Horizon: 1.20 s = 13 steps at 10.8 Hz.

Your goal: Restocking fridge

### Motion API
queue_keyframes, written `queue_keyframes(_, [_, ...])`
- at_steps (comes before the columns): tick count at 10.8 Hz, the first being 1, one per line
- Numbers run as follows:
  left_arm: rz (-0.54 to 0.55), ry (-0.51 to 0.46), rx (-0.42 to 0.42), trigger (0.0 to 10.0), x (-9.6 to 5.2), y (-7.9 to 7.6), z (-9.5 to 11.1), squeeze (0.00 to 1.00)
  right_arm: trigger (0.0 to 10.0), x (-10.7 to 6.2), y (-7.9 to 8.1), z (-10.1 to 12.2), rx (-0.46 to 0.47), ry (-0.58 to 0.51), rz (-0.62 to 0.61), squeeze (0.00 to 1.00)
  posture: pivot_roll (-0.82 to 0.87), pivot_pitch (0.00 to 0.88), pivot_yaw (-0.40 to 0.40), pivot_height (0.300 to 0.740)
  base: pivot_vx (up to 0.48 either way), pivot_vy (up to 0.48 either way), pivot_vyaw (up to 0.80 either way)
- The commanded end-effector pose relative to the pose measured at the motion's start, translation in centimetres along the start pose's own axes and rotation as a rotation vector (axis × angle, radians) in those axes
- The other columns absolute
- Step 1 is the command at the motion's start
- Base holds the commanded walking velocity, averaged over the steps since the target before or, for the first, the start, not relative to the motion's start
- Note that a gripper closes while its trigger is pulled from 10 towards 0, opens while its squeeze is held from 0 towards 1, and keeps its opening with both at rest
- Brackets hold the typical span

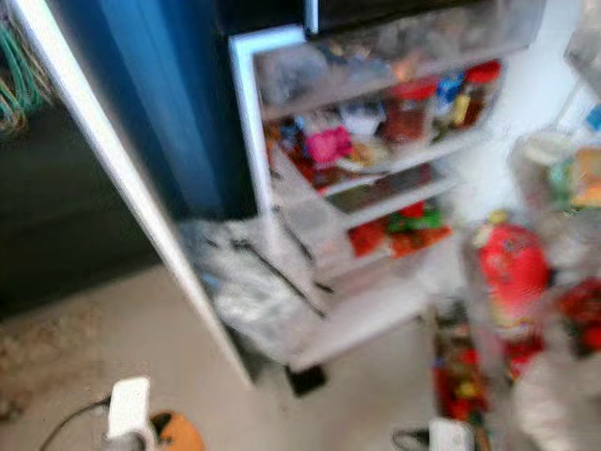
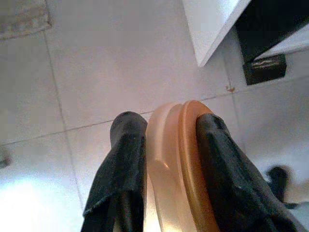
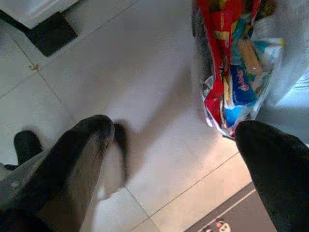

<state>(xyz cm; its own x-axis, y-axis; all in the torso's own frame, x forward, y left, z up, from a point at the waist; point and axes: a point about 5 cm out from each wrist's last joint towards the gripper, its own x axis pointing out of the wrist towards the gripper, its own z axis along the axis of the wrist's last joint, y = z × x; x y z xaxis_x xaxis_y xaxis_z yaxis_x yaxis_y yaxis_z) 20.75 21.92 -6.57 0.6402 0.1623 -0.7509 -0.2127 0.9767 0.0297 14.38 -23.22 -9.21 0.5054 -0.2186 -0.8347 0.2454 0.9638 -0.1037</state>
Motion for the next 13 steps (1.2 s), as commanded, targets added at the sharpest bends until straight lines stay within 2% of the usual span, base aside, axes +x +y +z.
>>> queue_keyframes(1, [-0.008, 0.073, 0.001, 10.0, -0.3, -0.2, -1.8, 0.00, 10.0, -0.2, -0.5, -0.8, 0.007, 0.024, -0.013, 0.00, 0.03, 0.120, 0.063, 0.729, 0.000, 0.000, 0.00])
queue_keyframes(5, [-0.004, 0.083, -0.003, 10.0, -0.4, -0.1, -2.2, 0.00, 10.0, -0.2, -0.6, -0.7, 0.009, 0.010, -0.032, 0.00, 0.03, 0.120, 0.064, 0.729, 0.000, 0.000, 0.00])
queue_keyframes(8, [-0.003, 0.083, -0.004, 10.0, -0.4, -0.1, -2.2, 0.00, 10.0, -0.1, -2.0, 0.8, 0.003, -0.063, -0.118, 0.00, 0.03, 0.124, 0.062, 0.729, 0.000, 0.000, 0.00])
queue_keyframes(13, [-0.018, 0.048, 0.000, 10.0, 0.0, -2.0, -0.6, 0.00, 10.0, -0.2, -3.6, 1.6, 0.001, -0.112, -0.198, 0.00, 0.02, 0.130, 0.067, 0.729, 0.000, 0.000, 0.00])
